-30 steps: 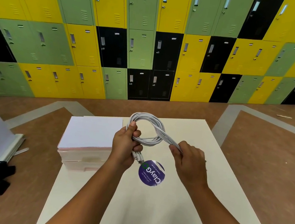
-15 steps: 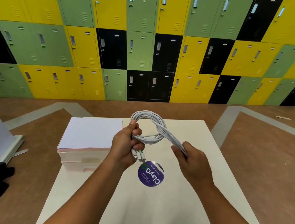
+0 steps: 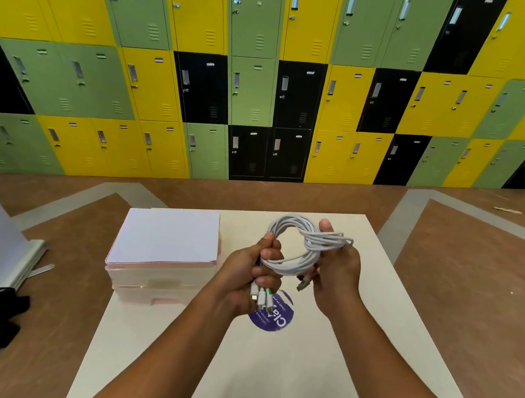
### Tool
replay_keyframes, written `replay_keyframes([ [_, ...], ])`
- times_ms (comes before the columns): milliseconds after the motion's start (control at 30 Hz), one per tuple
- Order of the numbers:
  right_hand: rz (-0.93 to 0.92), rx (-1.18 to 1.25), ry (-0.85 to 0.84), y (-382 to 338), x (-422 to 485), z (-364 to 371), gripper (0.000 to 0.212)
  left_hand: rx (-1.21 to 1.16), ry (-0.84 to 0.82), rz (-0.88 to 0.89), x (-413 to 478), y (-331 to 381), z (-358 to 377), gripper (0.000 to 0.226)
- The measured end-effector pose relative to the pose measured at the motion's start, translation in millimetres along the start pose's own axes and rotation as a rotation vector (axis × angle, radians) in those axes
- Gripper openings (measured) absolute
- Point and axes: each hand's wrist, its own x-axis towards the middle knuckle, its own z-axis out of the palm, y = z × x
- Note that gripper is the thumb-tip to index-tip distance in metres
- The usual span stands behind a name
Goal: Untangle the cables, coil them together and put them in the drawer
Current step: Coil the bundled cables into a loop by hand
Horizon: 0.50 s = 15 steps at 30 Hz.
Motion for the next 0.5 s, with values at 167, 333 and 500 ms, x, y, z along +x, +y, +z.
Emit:
replay_keyframes([
  [167, 0.069, 0.083, -0.045, -1.4, 5.2, 1.0, 0.031, -0.021, -0.018, -0.004, 0.1, -5.1, 2.3, 0.024],
  [333, -0.125, -0.140, -0.176, 6.9, 2.5, -19.8, 0.031, -0.091, 0.008, 0.139, 1.8, 14.4, 3.5, 0.022],
  [500, -0.222, -0.174, -0.246, 6.2, -4.0, -27.6, 0.033, -0.131, 0.141, 0.251, -1.3, 28.2, 6.8, 0.030],
])
